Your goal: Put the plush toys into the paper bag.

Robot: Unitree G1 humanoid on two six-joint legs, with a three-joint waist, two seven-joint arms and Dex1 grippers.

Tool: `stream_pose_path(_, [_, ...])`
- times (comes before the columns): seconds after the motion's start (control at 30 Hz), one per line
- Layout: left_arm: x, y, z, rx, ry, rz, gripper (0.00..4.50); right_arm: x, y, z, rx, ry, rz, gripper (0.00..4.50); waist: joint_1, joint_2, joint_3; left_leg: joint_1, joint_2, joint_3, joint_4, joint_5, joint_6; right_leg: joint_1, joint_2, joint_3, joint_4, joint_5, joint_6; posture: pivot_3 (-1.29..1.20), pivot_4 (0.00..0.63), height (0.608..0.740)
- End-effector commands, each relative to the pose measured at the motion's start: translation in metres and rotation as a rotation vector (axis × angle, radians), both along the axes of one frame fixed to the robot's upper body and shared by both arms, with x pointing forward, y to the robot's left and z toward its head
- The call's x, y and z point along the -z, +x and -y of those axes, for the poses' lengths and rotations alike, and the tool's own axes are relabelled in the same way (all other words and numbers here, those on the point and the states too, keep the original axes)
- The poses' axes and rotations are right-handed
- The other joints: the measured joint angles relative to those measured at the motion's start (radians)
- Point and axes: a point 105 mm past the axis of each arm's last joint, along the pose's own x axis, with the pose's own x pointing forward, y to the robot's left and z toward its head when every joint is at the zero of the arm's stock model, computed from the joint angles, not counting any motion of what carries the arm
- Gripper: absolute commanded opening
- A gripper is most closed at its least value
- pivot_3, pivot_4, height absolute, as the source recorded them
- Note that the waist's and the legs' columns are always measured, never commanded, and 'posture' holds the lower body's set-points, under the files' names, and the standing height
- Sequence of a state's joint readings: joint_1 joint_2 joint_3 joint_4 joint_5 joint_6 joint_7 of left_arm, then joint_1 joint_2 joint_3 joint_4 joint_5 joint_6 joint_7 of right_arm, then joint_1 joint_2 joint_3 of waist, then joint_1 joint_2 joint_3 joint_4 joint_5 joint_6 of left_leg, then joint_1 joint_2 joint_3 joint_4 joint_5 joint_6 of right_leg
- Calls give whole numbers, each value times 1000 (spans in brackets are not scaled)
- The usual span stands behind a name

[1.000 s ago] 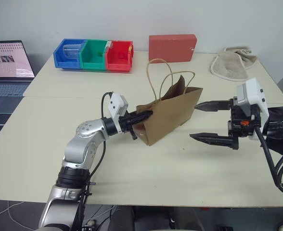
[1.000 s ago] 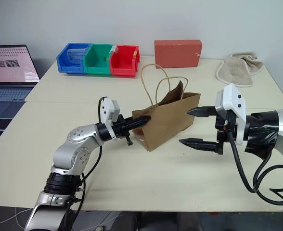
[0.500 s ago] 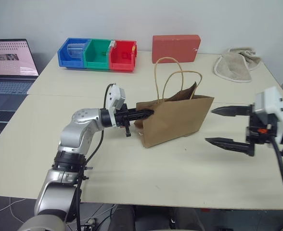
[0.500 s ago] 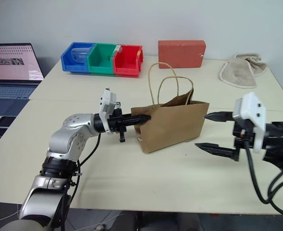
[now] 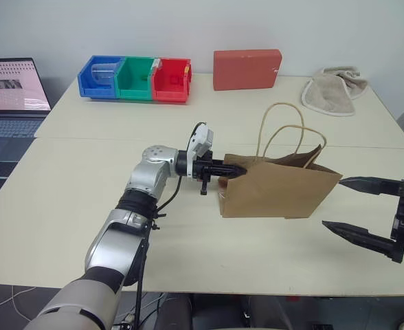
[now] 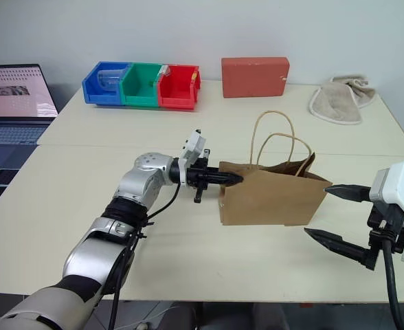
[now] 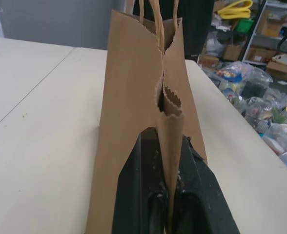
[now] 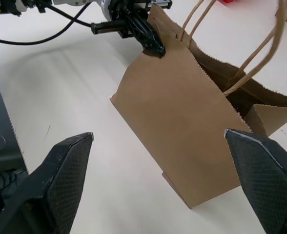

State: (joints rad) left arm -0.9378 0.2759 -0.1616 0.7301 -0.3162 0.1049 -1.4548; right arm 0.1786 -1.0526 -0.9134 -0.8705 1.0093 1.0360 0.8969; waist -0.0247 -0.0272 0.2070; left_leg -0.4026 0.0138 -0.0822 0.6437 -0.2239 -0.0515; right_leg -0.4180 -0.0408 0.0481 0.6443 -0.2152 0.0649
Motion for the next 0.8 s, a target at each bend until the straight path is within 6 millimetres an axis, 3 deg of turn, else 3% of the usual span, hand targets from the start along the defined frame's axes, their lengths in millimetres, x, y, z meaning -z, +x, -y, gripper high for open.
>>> stream_pose_path(0.03, [-4, 2, 0, 17, 28, 47, 692, -6, -3, -1, 10, 0, 36, 4500, 0, 0, 0, 0, 0, 0, 0, 0, 0, 0, 0, 0, 0, 0, 0, 0, 150, 740])
stream_pose_path(0.23, [-8, 3, -16, -21, 31, 88, 2548, -5, 3, 1, 23, 15, 38, 4500, -2, 0, 0, 0, 0, 0, 0, 0, 0, 0, 0, 0, 0, -2, -3, 0, 150, 740])
stream_pose_path(0.33, [-10, 1, -36, -93, 51, 139, 3401, -8, 12, 4, 38, 11, 63, 4500, -8, 0, 0, 0, 0, 0, -1, 0, 0, 0, 0, 0, 0, 0, 0, 0, 150, 740])
stream_pose_path(0.53, [-14, -9, -86, -270, 154, 215, 3401, -14, 28, 19, 42, -22, 96, 4500, -6, 0, 0, 2, 1, 0, -1, 0, 0, 0, 0, 1, 1, 0, 0, 0, 150, 740])
stream_pose_path(0.8, [-37, -42, -165, -550, 322, 284, 3401, -22, 49, 84, 71, -189, 74, 4500, -1, 0, 0, 1, 1, 1, -1, 0, 0, 0, 0, 0, 0, -3, -6, 0, 150, 740])
